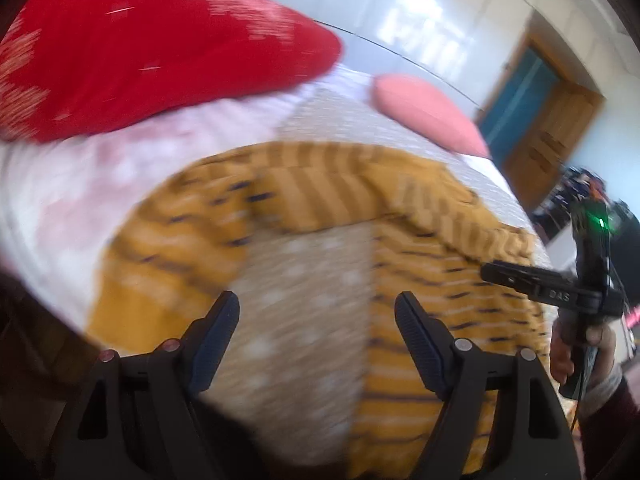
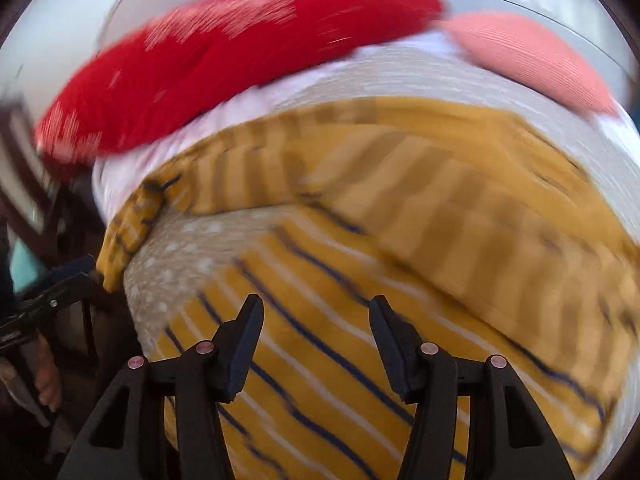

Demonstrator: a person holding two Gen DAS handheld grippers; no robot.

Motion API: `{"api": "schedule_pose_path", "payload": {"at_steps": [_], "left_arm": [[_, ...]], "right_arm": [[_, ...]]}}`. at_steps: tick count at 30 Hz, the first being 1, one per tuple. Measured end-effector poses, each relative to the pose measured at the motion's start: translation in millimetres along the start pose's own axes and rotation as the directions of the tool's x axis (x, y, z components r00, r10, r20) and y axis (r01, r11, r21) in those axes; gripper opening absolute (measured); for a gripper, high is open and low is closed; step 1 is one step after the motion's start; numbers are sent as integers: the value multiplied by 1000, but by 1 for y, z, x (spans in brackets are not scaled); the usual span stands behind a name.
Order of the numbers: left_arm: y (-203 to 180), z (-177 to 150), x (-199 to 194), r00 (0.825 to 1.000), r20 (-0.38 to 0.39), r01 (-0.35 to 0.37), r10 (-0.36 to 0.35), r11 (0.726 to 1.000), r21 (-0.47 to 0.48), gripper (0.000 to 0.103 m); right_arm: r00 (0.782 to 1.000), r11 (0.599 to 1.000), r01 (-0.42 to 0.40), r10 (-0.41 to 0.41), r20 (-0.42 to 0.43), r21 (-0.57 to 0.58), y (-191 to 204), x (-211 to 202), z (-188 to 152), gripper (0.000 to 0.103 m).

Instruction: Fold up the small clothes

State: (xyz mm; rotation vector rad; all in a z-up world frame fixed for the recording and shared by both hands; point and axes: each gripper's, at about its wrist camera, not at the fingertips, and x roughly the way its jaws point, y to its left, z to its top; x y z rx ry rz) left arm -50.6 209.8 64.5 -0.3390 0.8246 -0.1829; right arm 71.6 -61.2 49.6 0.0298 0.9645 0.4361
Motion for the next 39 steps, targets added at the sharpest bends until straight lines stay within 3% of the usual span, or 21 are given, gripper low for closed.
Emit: {"api": "schedule_pose_path", "payload": {"at_steps": [3,7,8,10,12,15,17,18,20,21,24,26,29,33,39], "left_arm": [[-28,8,20,998,-15,66,-66,998,9,79],[-56,1,53,994,-70,80,-78,997,21,81],[-61,-3,62,991,-101,85,-83,996,19,81],[-68,-10,69,986,-137,98,-95,995,15,81],[-75,-15,66,986,-140,90,-86,996,25,81],[-79,-17,58,989,-131,75,-72,997,15,81],[-78,-20,53,989,-133,70,-70,998,-1,81],[-77,-21,51,989,-133,68,-68,998,-6,81],[-76,-24,48,988,-135,73,-74,997,-14,81],[-74,-24,47,988,-136,76,-77,997,-18,81],[-70,-30,44,984,-145,94,-99,995,-41,81],[-70,-35,40,983,-150,99,-106,994,-54,81],[-67,-43,28,986,-139,84,-93,994,-71,81],[-58,-49,6,991,-92,87,-96,992,-93,81],[-40,-47,-21,996,-8,83,-84,992,-99,81]], "right_arm": [[982,976,170,-179,54,137,-56,-36,-19,60],[913,863,383,-409,10,330,-127,-67,-44,62],[909,848,385,-417,9,365,-139,-68,-47,62],[930,842,325,-367,15,431,-155,-63,-50,62],[954,841,248,-298,29,481,-166,-55,-49,62],[960,834,214,-276,49,509,-169,-42,-44,60],[967,842,194,-251,47,504,-171,-40,-40,25],[970,838,181,-239,47,514,-172,-40,-41,15],[961,805,214,-274,26,553,-180,-41,-41,13],[946,779,266,-323,1,568,-184,-44,-43,13],[899,722,384,-434,-56,576,-188,-53,-48,14],[890,704,401,-450,-68,587,-186,-61,-51,27],[892,709,365,-453,-7,604,-173,-83,-54,30],[834,706,419,-548,66,571,-137,-113,-55,55],[806,744,458,-578,124,487,-75,-117,-34,57]]}}
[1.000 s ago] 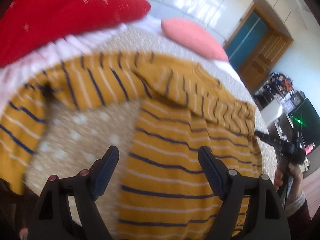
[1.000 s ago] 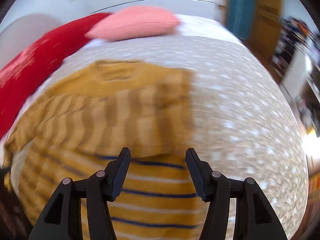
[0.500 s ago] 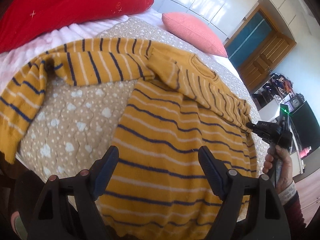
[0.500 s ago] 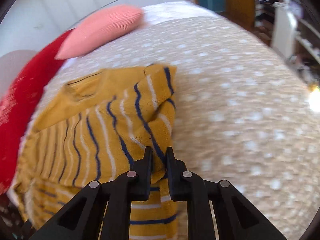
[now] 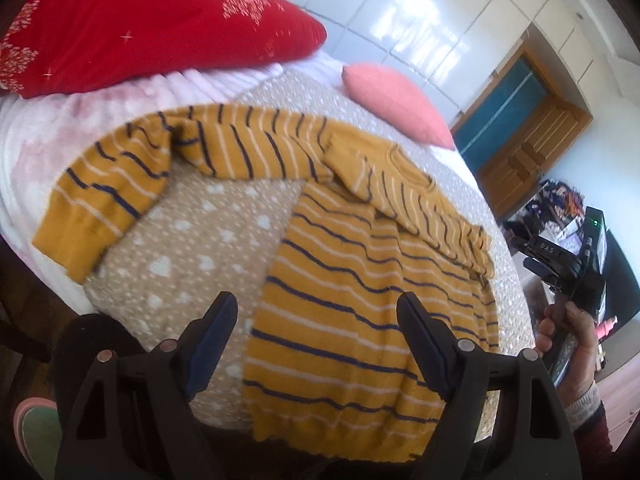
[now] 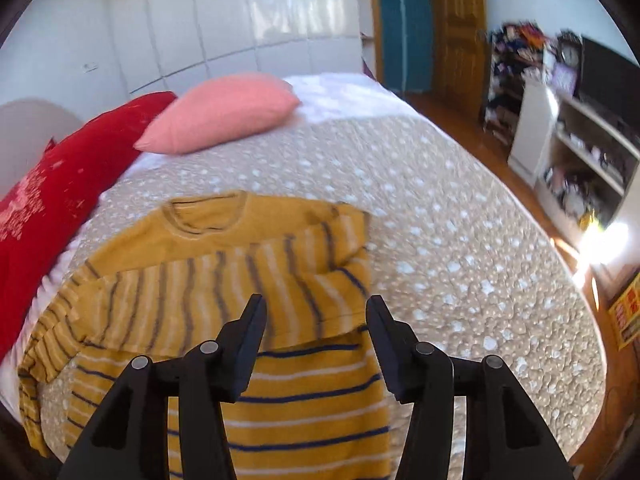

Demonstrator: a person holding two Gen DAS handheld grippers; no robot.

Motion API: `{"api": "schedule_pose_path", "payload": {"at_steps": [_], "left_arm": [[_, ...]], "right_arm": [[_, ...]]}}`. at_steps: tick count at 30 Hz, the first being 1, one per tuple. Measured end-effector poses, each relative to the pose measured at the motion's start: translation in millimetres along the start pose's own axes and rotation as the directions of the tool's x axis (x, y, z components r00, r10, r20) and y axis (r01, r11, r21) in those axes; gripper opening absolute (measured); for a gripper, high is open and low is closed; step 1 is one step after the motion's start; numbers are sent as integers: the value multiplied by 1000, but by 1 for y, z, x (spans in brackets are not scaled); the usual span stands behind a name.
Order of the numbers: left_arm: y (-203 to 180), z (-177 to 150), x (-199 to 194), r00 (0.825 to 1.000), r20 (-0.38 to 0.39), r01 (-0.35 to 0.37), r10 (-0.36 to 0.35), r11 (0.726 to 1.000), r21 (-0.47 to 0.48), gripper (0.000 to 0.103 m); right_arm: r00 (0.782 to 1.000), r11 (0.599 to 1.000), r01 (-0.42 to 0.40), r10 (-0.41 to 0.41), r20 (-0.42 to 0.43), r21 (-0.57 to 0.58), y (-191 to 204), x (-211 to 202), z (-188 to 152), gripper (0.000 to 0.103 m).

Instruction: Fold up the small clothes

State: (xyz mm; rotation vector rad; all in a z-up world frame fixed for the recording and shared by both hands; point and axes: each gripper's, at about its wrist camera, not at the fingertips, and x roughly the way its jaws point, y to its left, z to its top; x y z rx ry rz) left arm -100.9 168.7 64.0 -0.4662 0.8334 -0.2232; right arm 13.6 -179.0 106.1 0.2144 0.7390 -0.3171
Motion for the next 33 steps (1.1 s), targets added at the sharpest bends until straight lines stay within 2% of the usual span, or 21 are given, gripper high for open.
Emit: {"api": "schedule_pose_path", "payload": {"at_steps": [5,11,13,15,17,19,21,22,23,26,29,30,33], "left_arm": [[18,3,-18,999,45,9,-7,999,-41,82],[39,4,-28,998,69,-2,7,997,-75,83],[50,5,-29,998,68,-8,14,997,-81,83],[71,5,-34,995,82,-56,64,994,-97,83],[107,1,-43,982,91,-150,164,977,-150,83],[139,-4,-52,969,84,-211,233,953,-216,83],[180,-14,-68,946,70,-280,316,908,-312,83],[193,-19,-75,938,66,-299,341,890,-344,83],[209,-26,-84,925,59,-326,376,864,-384,83],[231,-39,-97,903,46,-367,427,823,-433,83],[242,-45,-99,903,27,-371,429,809,-456,83],[243,-47,-99,904,24,-370,427,808,-459,83],[245,-46,-95,906,17,-368,423,808,-460,83]], "right_arm": [[999,991,-38,39,7,-131,62,-9,2,63],[995,977,-100,100,-7,-187,104,-18,-11,63],[988,958,-154,151,-29,-241,124,-22,-20,63],[975,921,-223,211,-74,-320,150,-26,-33,63],[947,838,-321,284,-151,-442,191,-32,-54,64],[923,750,-383,329,-198,-539,226,-39,-75,64],[899,631,-429,365,-241,-646,269,-47,-104,65],[893,587,-437,374,-250,-681,285,-49,-116,65],[885,526,-442,387,-259,-727,307,-52,-132,65],[874,390,-425,411,-259,-817,353,-58,-168,65],[854,194,-399,435,-286,-896,397,-66,-215,65],[855,136,-370,436,-280,-919,406,-68,-230,65],[875,2,-262,422,-236,-965,427,-64,-270,65]]}}
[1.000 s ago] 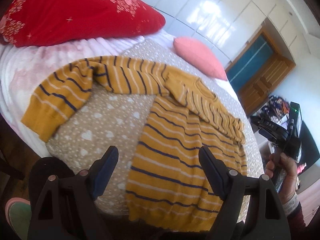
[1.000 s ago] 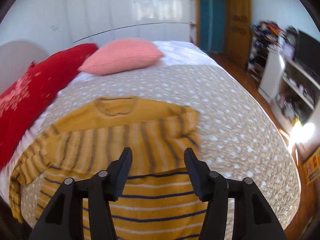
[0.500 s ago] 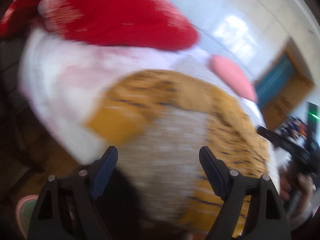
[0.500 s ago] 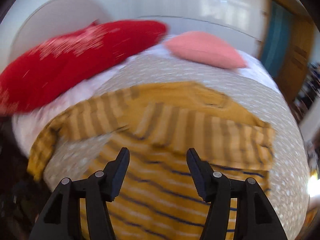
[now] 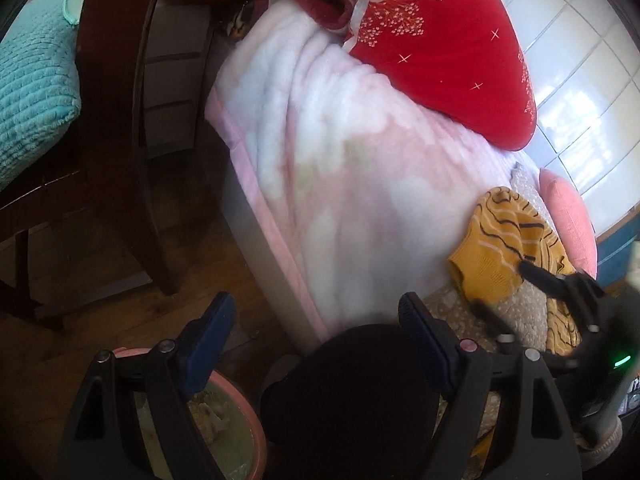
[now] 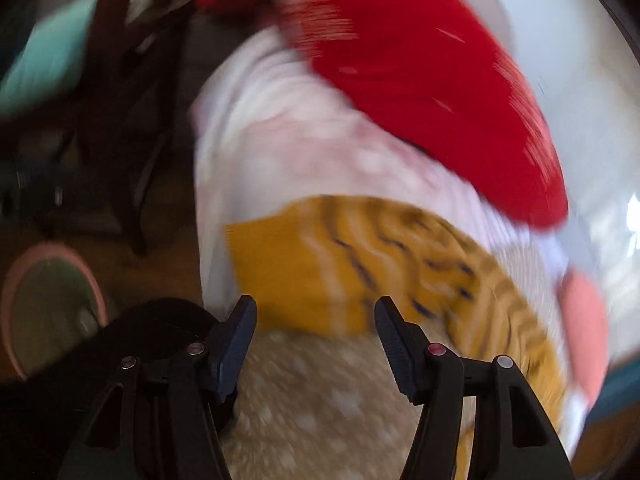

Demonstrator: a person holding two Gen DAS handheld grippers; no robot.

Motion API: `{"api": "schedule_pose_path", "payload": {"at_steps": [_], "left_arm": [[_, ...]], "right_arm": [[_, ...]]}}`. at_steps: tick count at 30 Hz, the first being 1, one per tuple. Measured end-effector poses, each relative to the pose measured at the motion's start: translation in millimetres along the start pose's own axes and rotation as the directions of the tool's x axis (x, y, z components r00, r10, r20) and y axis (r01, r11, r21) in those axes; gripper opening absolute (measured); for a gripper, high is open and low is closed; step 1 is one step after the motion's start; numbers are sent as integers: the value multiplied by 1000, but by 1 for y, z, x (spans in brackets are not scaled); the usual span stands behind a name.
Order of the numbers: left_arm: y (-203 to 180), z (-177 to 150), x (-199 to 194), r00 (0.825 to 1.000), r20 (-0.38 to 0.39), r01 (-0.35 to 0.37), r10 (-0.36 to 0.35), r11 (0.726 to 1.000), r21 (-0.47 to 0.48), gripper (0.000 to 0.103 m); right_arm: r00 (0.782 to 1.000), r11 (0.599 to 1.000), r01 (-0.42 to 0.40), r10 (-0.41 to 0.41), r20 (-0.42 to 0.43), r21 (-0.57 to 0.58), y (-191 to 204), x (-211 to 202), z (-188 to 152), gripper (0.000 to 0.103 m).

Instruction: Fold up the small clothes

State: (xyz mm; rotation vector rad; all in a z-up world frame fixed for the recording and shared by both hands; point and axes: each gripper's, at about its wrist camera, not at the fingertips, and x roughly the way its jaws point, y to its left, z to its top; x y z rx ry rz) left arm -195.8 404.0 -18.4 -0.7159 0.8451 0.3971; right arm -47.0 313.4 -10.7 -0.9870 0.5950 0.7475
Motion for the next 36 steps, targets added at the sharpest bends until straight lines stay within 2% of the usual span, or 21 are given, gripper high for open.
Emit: {"api": "schedule_pose_path", "payload": {"at_steps": [2,3,4,5,6,8,10,13,16,19,22,23,24,27,29,30,32,34,35,36], "left_arm": [[-5,0,1,1000,-3,8,-8,1000,10,83],[-4,0,-1,1000,0,11,-11,1000,15,83],[-7,0,-3,1000,4,13,-13,1000,24,83],[-10,0,-5,1000,8,14,-14,999,32,83],[-14,0,-6,1000,11,12,-12,999,41,83],[-23,-1,-9,1000,14,11,-12,998,59,83],[-34,-2,-11,1000,12,18,-19,997,81,83],[-59,-8,-17,999,19,36,-39,990,139,83],[-83,-14,-18,999,9,50,-53,979,197,83],[-109,-21,-15,998,-19,64,-61,965,253,83],[-137,-26,-10,997,-40,81,-73,951,300,83],[-148,-27,-9,996,-44,88,-78,944,318,83],[-159,-29,-7,995,-49,98,-86,938,334,83],[-194,-32,-2,989,-79,145,-125,914,380,83],[-220,-37,0,984,-89,179,-156,891,418,83],[-231,-40,1,982,-90,186,-163,880,437,83],[-250,-47,2,980,-97,200,-175,855,478,83],[-268,-56,2,976,-110,217,-187,828,516,83],[-275,-61,2,974,-116,224,-192,813,538,83],[-282,-66,2,974,-118,225,-191,799,558,83]], "right_arm": [[999,998,42,-43,-15,-47,9,13,1,62],[998,998,55,-56,-25,-40,7,18,2,45],[998,999,52,-53,-21,-13,0,17,2,33],[1000,999,19,-18,-11,47,-12,11,3,26],[1000,995,-8,8,-3,100,-24,7,4,13],[999,978,-38,31,39,206,-52,-11,0,13],[997,941,-43,16,82,337,-93,-33,-12,13],[995,839,-20,-37,94,543,-166,-62,-54,13],[995,648,35,-96,37,761,-246,-81,-136,13],[991,373,88,-128,-42,924,-302,-97,-247,13],[974,120,192,-148,-174,974,-326,-112,-360,13],[963,62,237,-143,-226,970,-328,-115,-394,13],[958,30,263,-129,-257,964,-326,-115,-417,13],[943,-6,320,-92,-320,947,-320,-114,-466,13],[956,-21,282,-74,-283,959,-315,-115,-483,14],[961,-16,266,-71,-266,964,-312,-114,-485,14],[954,12,288,-90,-286,958,-309,-118,-484,19],[928,25,354,-132,-348,935,-303,-128,-482,40],[914,19,380,-159,-373,925,-300,-135,-482,43],[885,-9,427,-204,-419,904,-298,-148,-484,43]]}}
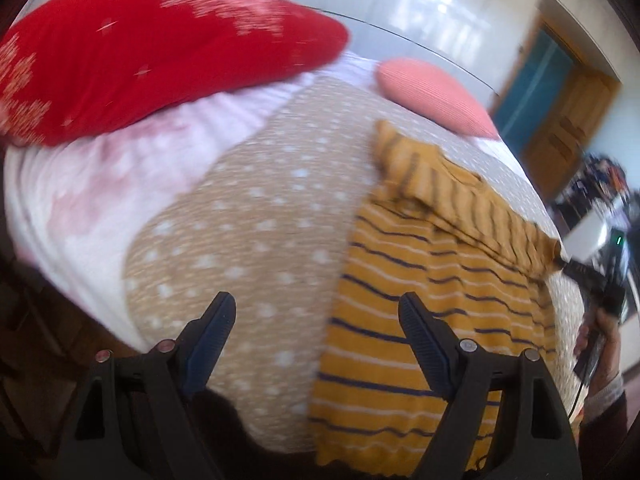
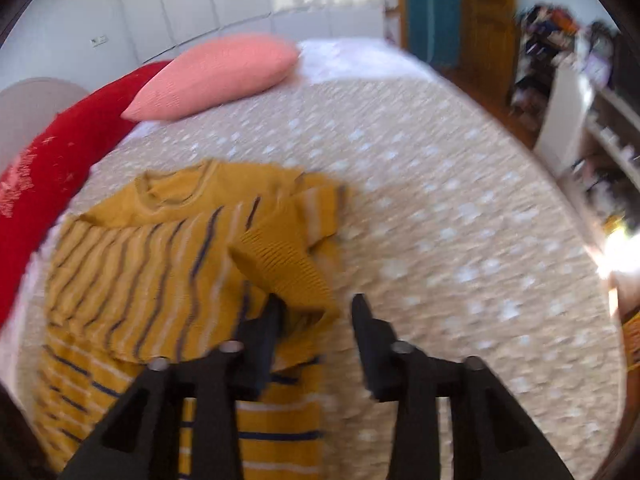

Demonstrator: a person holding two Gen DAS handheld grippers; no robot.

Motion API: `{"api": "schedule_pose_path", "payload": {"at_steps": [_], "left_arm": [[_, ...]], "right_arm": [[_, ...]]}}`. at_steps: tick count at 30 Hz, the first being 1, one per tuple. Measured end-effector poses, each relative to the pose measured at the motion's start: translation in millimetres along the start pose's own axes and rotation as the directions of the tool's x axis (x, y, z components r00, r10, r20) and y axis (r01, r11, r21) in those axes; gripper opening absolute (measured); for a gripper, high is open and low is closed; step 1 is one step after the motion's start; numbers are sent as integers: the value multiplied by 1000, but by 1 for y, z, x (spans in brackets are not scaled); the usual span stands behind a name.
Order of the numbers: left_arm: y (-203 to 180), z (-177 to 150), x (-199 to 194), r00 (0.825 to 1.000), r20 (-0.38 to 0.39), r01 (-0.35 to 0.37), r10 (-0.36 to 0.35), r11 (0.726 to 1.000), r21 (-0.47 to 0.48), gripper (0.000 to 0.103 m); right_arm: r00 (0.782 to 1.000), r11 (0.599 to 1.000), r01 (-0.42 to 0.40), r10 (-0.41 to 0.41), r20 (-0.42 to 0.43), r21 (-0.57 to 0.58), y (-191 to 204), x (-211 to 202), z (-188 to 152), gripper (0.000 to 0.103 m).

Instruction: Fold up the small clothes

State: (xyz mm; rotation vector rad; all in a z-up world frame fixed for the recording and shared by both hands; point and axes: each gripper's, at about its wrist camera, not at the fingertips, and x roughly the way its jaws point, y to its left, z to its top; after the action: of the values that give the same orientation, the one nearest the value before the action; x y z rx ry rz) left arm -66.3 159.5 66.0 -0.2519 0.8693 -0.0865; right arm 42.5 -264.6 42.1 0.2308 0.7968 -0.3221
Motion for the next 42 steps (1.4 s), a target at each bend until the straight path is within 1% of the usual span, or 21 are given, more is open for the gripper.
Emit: {"api": "schedule_pose_path", "payload": {"at_steps": [2,3,4,6,8,9,11,12,13,14,17,20,24,27,29,30,33,35,39,41,42], "left_arm": [[-13,-2,6,1000,-10,-2,3,999,42,83],[-17,-4,10,1000,-20,0,1,998,56,83],[-21,-5,15,999,-34,3,-1,998,65,83],[-26,-10,24,998,-64,10,-5,997,74,83],[-31,-14,31,996,-87,15,-8,997,76,83],[-34,-16,33,996,-93,18,-11,997,77,83],[-37,-19,33,995,-99,24,-16,996,82,83],[-38,-20,33,995,-100,21,-13,996,84,83],[-37,-20,33,995,-102,17,-8,996,82,83],[-35,-19,32,994,-105,12,-3,997,78,83],[-22,-15,24,996,-90,-14,19,998,64,83],[-5,-10,17,997,-68,-41,45,998,51,83],[11,-8,11,997,-68,-30,31,999,17,83],[16,-12,6,998,-70,0,0,1000,1,83],[18,-17,6,997,-74,23,-23,1000,-6,86],[19,-20,7,997,-75,28,-28,1000,-8,87],[20,-25,23,995,-93,35,-35,999,-2,87],[20,-21,40,991,-118,63,-60,998,16,87],[15,-10,63,985,-156,84,-77,996,43,88],[11,-7,69,984,-158,89,-79,994,57,91],[10,-7,71,984,-160,95,-85,994,61,94]], "right_arm": [[992,994,99,-103,73,52,-17,-15,6,43],[989,992,96,-105,108,84,-24,-26,6,43],[989,993,58,-72,132,105,-30,-36,9,43],[988,992,-58,42,149,109,-29,-45,12,44],[976,975,-206,199,92,78,-19,-36,15,44],[958,955,-285,284,25,77,-12,-21,13,44],[943,944,-316,323,-74,93,-4,6,8,50],[944,952,-289,300,-134,100,1,28,2,51],[948,959,-263,277,-154,107,-1,40,-1,50],[957,963,-242,257,-134,118,-5,45,-3,50],[971,972,-203,216,-106,119,-13,30,1,50],[968,965,-244,248,-33,101,-33,-14,8,50],[983,982,-181,178,46,57,-68,-79,10,52],[992,992,-121,120,44,36,-89,-116,-1,57],[994,993,-110,109,29,39,-98,-128,-14,61],[993,992,-118,118,14,44,-102,-134,-30,61],[987,987,-154,156,-43,44,-102,-130,-71,62],[974,979,-196,200,-103,56,-93,-115,-98,62],[948,962,-254,268,-168,101,-71,-82,-121,62],[949,964,-247,260,-177,94,-57,-70,-125,64],[958,971,-226,236,-161,83,-48,-67,-126,64]]}}
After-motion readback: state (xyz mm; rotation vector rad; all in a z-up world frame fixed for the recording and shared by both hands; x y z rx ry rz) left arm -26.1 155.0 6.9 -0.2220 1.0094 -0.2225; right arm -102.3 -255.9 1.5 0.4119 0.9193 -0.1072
